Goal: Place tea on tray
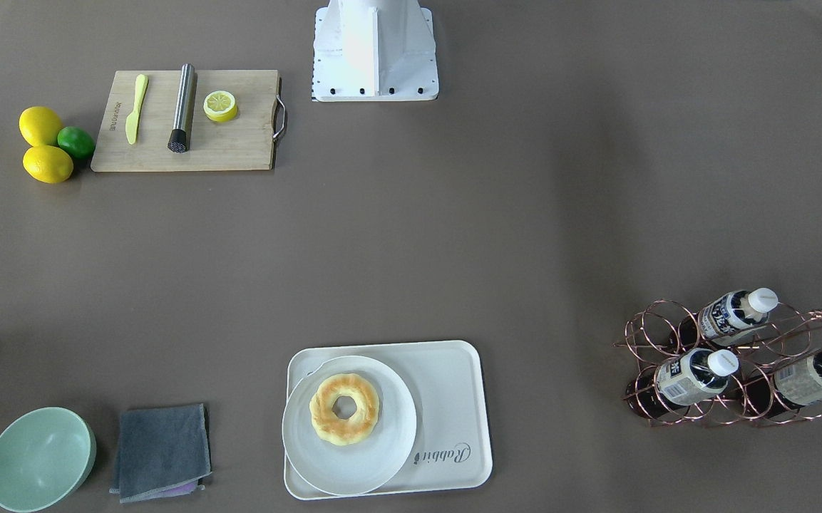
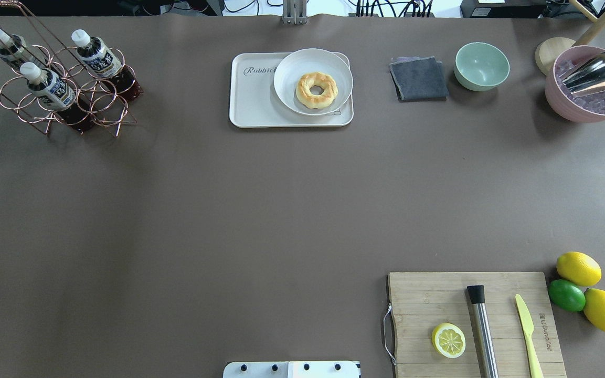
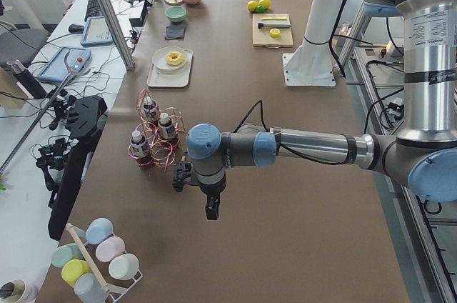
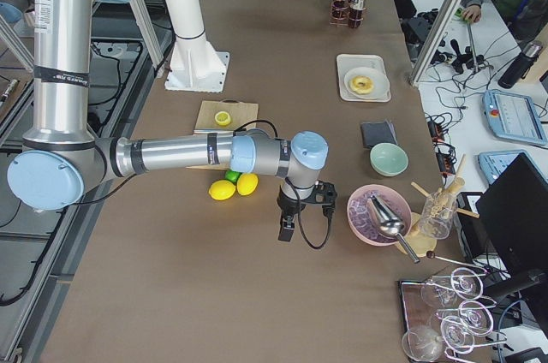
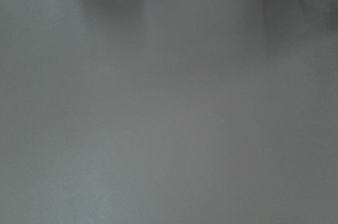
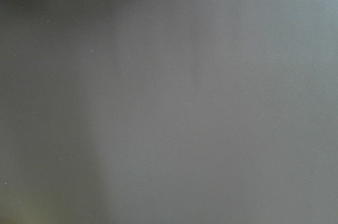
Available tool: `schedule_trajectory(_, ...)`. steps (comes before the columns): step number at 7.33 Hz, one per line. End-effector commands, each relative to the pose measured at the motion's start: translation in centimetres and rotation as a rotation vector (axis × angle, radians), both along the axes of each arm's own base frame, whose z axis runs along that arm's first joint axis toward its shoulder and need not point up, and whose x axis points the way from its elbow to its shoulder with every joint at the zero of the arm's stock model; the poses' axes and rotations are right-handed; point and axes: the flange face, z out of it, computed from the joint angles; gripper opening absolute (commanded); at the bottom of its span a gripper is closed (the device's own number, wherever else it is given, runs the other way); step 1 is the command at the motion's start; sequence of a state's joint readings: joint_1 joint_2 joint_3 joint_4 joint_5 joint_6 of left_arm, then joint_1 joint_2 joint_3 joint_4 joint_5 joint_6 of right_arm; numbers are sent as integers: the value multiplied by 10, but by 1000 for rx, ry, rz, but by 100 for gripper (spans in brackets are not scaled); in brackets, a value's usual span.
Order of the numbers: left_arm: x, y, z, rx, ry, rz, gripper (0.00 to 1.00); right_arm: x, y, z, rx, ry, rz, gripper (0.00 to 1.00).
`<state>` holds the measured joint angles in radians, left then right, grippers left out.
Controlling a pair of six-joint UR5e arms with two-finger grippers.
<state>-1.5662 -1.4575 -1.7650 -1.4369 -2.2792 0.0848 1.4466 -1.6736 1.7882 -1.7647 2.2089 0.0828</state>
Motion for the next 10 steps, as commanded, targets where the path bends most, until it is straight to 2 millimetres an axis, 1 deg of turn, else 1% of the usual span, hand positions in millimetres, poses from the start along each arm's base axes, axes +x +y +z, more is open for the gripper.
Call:
schedule_trajectory(1, -1, 2, -6, 8, -3, -5, 99, -1, 0, -1, 3, 0, -2, 100)
schedule_trajectory(2, -1, 2, -7, 13, -1, -2, 99, -1, 0, -1, 3, 0, -2, 100)
schedule_trajectory(3, -1, 1, -12, 23, 0, -1, 99, -1, 0, -1, 3, 0, -2, 100)
schedule_trajectory(4, -1, 1, -11, 21, -7, -2, 99, -1, 0, -1, 3, 0, -2, 100)
schedule_trajectory(6, -1, -8, -28, 55, -10, -6, 99, -1, -3, -4, 9, -1, -2, 100)
schedule_trajectory(7, -1, -10, -31, 58, -9, -10, 99, -2, -7, -8, 18, -4, -4, 100)
schedule_trajectory(9, -5, -9, -34, 65, -1, -20, 99, -1, -6, -7, 18, -1, -4, 100)
schedule_trajectory(10, -6, -22, -48, 100, -6, -22, 99, -1, -7, -8, 20, -3, -5, 100)
